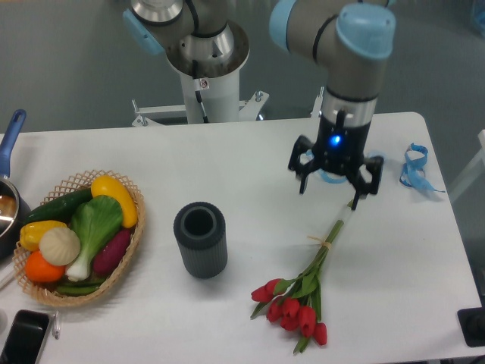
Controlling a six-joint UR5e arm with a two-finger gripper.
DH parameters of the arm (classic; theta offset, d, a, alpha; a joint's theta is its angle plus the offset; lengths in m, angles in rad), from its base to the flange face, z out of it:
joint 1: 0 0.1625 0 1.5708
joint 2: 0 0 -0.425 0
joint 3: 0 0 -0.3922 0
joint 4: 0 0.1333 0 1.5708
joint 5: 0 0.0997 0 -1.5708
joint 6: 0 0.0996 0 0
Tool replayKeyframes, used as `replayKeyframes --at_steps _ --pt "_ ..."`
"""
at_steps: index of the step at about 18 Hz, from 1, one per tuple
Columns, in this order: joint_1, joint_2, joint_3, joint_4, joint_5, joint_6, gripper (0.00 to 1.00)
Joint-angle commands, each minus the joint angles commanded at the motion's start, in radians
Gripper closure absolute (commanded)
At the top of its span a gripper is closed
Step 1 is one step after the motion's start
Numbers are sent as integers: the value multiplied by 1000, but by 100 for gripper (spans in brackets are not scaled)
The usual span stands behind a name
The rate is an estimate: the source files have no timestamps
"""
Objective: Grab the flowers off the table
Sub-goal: 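Lower the open gripper down onto the tulip stems near the flower heads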
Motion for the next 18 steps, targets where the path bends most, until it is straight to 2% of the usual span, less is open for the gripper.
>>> replayKeyframes --at_steps 4,7,9,14,18 --pt "-17 -84 46 58 -18 -96 0" --pt "-17 -131 42 101 -20 -97 0" --pt "-17 -137 19 103 -20 -94 0" --pt "-9 -201 43 106 -20 -81 0" --pt "3 -259 84 114 -21 12 0"
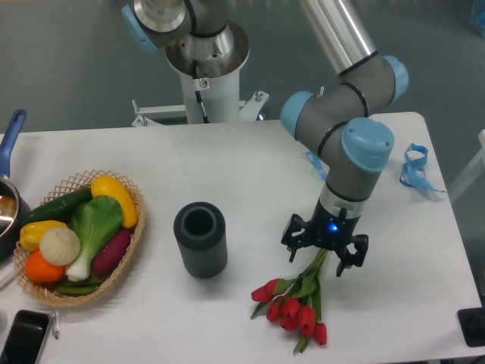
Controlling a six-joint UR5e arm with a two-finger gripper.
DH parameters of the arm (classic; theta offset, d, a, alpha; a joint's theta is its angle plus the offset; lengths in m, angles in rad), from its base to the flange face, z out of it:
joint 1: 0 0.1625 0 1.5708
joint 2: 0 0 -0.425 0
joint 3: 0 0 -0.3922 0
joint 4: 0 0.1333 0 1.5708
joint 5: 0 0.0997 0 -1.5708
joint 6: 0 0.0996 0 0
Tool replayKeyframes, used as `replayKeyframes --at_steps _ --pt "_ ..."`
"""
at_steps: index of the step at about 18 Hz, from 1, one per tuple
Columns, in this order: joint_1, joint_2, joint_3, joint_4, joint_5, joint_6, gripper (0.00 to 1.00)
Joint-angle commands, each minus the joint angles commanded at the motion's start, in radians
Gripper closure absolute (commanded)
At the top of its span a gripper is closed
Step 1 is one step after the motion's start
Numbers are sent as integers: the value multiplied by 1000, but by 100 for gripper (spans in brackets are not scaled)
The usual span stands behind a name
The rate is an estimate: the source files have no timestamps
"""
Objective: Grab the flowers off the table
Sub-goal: 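Lower the open gripper down onto the tulip stems near the flower heads, then close the gripper around the tulip stems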
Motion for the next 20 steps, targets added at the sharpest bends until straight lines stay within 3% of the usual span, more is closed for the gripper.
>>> replayKeyframes --at_steps 3,6,20 --pt "-2 -11 -9 2 0 92 0" --pt "-2 -3 -57 3 3 172 0" --pt "-6 -35 -31 9 31 180 0"
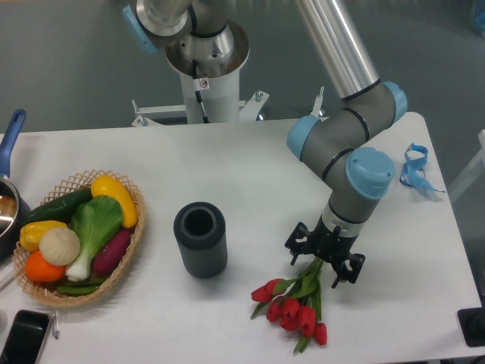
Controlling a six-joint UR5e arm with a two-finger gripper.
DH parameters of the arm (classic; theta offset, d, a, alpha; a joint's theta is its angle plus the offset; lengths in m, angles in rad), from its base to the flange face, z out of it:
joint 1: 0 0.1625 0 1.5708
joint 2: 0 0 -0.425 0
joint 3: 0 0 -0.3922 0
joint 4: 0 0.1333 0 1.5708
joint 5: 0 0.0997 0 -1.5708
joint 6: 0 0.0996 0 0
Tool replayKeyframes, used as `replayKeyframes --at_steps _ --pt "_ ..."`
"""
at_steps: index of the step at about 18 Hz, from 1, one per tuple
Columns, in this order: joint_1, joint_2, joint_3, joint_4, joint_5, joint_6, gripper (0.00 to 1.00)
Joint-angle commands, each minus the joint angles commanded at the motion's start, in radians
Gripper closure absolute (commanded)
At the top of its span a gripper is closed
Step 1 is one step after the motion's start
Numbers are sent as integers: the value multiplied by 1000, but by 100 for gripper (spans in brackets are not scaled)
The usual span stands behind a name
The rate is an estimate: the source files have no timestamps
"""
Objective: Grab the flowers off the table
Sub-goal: 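Close the gripper around the tulip stems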
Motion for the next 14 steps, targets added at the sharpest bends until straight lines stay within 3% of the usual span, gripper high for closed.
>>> replayKeyframes --at_steps 11,14 --pt "-17 -28 0 37 15 -2 0" --pt "-17 -31 5 37 18 -3 12"
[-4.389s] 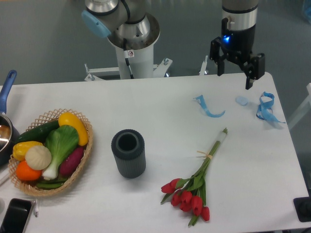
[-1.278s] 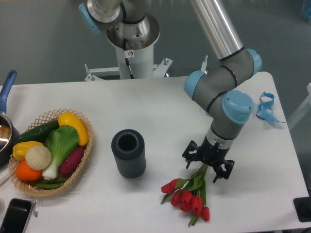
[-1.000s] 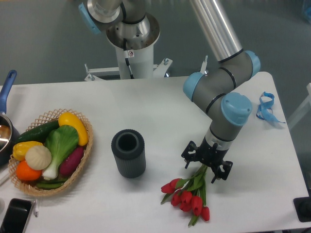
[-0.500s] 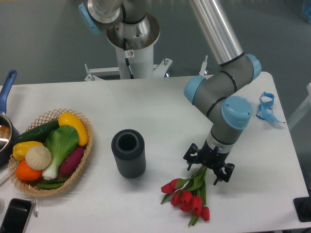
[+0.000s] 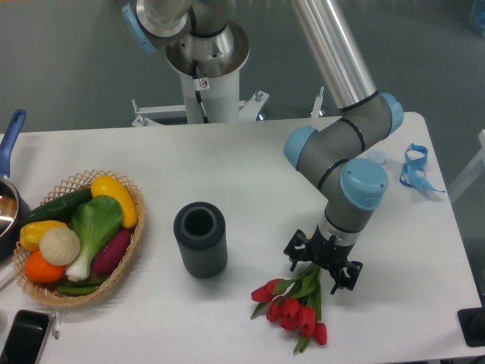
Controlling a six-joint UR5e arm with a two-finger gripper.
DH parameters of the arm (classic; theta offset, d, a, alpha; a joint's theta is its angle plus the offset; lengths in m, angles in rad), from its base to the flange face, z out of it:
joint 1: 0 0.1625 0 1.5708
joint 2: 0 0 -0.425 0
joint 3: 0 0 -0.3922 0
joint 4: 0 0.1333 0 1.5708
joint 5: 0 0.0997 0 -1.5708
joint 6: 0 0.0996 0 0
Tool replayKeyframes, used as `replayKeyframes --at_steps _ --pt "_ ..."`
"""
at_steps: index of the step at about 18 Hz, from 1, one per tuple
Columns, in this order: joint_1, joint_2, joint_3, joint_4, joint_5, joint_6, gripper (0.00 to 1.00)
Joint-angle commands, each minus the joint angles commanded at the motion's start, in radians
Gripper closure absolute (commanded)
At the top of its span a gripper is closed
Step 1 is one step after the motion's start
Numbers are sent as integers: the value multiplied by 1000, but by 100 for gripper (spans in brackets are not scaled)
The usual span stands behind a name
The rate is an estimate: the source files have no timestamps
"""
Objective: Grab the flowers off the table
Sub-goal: 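Close the gripper around the tulip stems, then lift the held tulip bouquet up off the table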
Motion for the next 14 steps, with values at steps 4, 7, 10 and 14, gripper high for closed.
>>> replayKeyframes --at_steps 4,7,10,14 --pt "0 -2 6 0 30 2 32" --pt "-11 -3 14 0 57 2 44" --pt "-12 0 15 8 58 -2 61" --pt "-18 11 15 14 57 -11 66"
